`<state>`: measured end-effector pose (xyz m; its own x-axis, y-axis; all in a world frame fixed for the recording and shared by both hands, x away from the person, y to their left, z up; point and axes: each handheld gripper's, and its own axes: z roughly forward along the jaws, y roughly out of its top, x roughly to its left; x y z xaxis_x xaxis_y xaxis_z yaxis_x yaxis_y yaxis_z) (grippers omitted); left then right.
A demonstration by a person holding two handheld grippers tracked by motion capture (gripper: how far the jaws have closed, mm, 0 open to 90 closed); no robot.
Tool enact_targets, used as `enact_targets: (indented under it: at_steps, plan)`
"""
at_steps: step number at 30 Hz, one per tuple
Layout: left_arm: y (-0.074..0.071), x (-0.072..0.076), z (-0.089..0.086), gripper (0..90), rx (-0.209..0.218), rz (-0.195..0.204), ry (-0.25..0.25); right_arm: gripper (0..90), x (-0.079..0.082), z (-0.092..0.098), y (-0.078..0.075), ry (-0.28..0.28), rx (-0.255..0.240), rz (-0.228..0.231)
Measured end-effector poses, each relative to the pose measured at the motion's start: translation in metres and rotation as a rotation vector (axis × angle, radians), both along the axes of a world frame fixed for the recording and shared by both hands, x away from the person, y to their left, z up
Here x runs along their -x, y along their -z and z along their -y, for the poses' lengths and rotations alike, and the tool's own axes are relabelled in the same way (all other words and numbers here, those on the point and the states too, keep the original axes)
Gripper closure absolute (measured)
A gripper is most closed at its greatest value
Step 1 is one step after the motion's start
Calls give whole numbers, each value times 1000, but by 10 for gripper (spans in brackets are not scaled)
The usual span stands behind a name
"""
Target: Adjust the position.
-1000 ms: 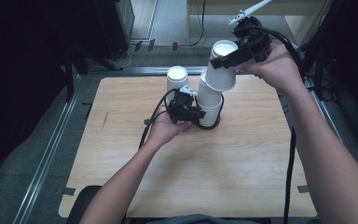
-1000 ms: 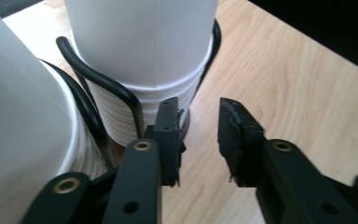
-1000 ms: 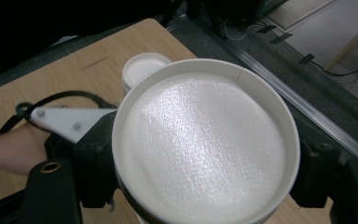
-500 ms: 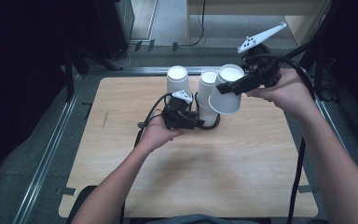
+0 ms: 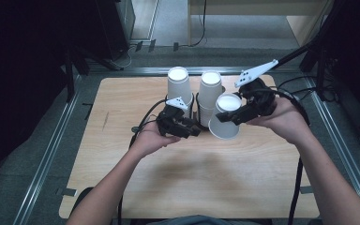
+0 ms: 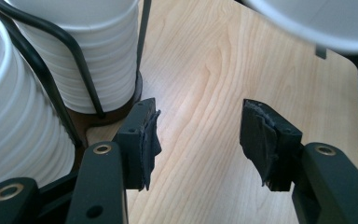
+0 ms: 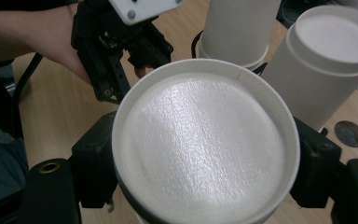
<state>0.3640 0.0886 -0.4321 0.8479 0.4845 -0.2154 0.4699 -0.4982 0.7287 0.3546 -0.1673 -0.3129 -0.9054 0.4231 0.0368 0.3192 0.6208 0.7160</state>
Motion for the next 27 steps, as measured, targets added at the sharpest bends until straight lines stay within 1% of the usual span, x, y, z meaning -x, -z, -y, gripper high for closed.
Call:
enact_targets:
  at_steps: [6,10,12,13,15,16,17,20,21,23,24,25,27]
  plan:
    - [5,3,-7,444,28,2,15,244,4,-1,29,-24,-8,-32]
    - [9,6,-11,426,28,3,17,243,6,-1,50,-48,-16,-46]
    - [11,6,-13,441,21,-27,-2,244,7,-3,59,-57,-15,-48]
    - [13,6,-14,458,28,-42,-9,243,7,-4,64,-60,-13,-55]
    - [16,7,-16,461,42,-48,-15,244,8,-6,73,-71,-11,-62]
    - [18,8,-18,462,33,-44,-7,243,8,-8,77,-76,-12,-72]
    - [19,10,-18,457,30,-40,-3,243,8,-10,84,-88,-10,-69]
    - [20,13,-19,437,36,-24,16,243,8,-13,94,-103,-23,-80]
    - [20,14,-20,431,31,-13,33,243,8,-13,98,-102,-28,-92]
    - [21,15,-20,407,27,2,36,243,8,-15,104,-110,-30,-98]
    - [21,15,-21,384,24,1,35,243,8,-16,107,-118,-30,-103]
    - [21,15,-22,373,27,-10,39,243,8,-17,109,-119,-28,-100]
    - [23,15,-23,345,22,-28,42,243,8,-18,113,-125,-27,-104]
